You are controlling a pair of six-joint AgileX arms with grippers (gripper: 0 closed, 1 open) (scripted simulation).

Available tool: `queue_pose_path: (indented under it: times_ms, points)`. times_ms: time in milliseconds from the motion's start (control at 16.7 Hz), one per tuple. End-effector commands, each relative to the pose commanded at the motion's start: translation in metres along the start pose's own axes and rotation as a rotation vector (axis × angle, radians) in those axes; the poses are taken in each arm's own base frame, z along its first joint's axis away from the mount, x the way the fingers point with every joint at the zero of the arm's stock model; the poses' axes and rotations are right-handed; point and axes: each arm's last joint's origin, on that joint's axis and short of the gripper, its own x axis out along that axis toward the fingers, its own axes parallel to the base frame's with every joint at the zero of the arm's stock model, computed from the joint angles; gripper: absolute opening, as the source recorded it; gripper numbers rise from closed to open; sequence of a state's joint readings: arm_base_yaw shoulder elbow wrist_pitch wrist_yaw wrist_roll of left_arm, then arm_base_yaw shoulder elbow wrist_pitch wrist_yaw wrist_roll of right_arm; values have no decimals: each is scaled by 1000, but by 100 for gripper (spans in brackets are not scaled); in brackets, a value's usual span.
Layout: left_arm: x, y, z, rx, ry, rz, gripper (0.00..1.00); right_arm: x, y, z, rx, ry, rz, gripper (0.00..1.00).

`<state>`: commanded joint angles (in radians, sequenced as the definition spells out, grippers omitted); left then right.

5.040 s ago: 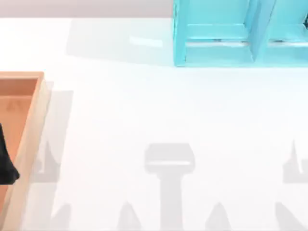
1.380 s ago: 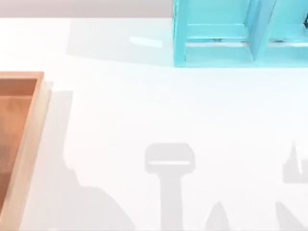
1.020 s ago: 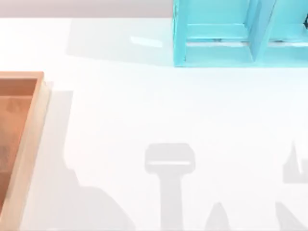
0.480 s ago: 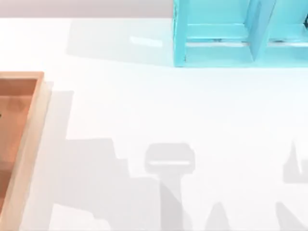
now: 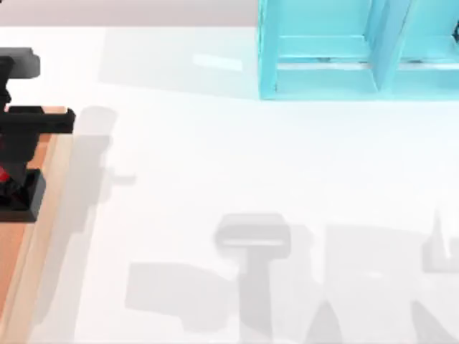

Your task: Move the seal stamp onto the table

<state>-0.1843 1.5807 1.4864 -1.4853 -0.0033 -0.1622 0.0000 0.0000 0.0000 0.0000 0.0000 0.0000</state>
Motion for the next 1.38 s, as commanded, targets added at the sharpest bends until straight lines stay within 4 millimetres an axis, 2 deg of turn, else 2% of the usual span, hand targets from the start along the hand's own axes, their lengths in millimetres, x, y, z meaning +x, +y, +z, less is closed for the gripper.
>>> queue_pose_path:
  times_ms: [120,360,480,660,840,1020,1140,1380]
  points:
    - [-8,-6,-4,0,-8,-1,0,0,0,0,0,0,0,100]
    - [-6,-6,-3,-3,-5,-1,0,0,0,0,0,0,0,100]
    - [-1,-14,7,-9,-11,-3,0,0,0,0,0,0,0,100]
    - [23,-44,38,-9,-6,-2,0,0,0,0,0,0,0,100]
    - [64,-89,70,-4,12,4,0,0,0,0,0,0,0,100]
    - [95,-125,85,-2,-1,0,0,0,0,0,0,0,0,100]
    - [101,-134,87,-2,-9,-3,0,0,0,0,0,0,0,100]
    - [102,-132,87,-3,-4,-1,0,0,0,0,0,0,0,100]
